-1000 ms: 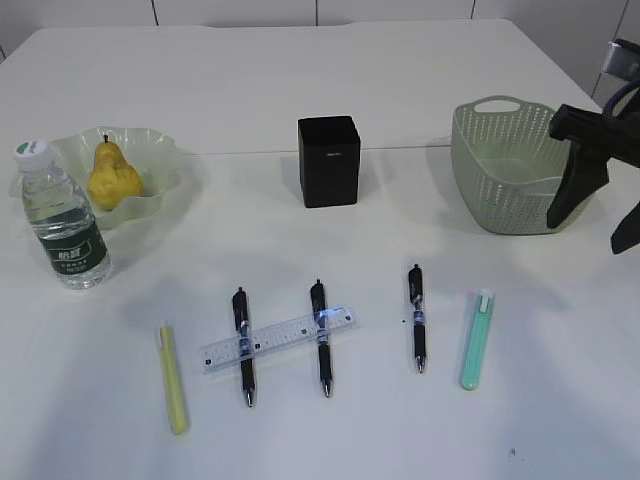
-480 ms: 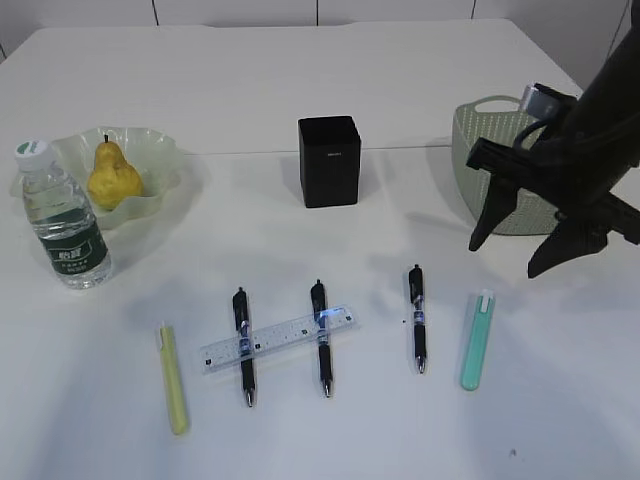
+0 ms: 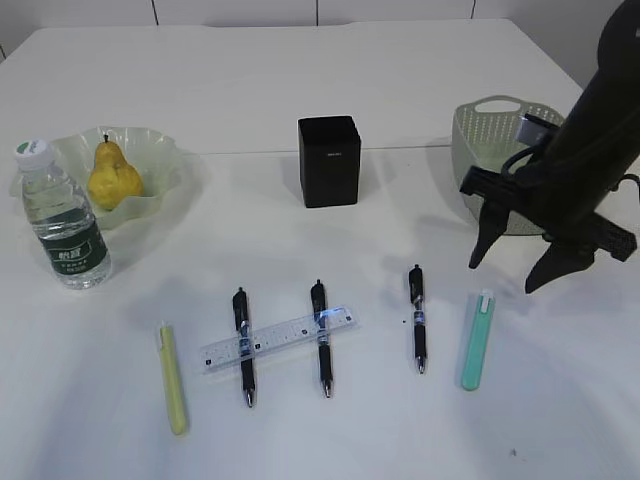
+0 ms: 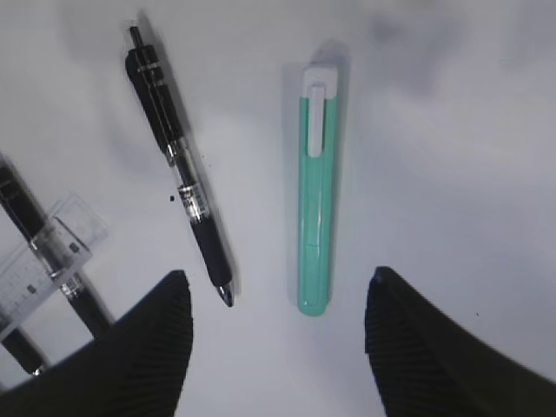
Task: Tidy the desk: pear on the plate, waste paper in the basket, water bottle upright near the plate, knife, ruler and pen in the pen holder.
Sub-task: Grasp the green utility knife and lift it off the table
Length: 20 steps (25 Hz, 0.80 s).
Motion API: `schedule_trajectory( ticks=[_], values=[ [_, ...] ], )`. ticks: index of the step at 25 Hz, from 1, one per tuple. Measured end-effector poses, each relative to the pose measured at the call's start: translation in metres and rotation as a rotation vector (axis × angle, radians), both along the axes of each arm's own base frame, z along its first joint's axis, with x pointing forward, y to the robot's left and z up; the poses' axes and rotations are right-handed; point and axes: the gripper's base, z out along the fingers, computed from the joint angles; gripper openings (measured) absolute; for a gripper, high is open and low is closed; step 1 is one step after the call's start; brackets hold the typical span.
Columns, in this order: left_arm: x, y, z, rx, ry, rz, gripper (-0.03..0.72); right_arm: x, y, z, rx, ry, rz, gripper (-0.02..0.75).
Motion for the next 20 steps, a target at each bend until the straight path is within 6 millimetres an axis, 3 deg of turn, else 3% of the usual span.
schedule_trajectory(
  ticks=[10,20],
  values=[
    [0.0,0.0,0.0,0.0,0.0,0.0,0.561,0.008,-0.002,-0.031,-0.05,0.058,0.005,0.494],
    [0.0,0.0,0.0,0.0,0.0,0.0,0.561,0.01,0.001,-0.035,-0.13,0.042,0.012,0.494]
  ],
)
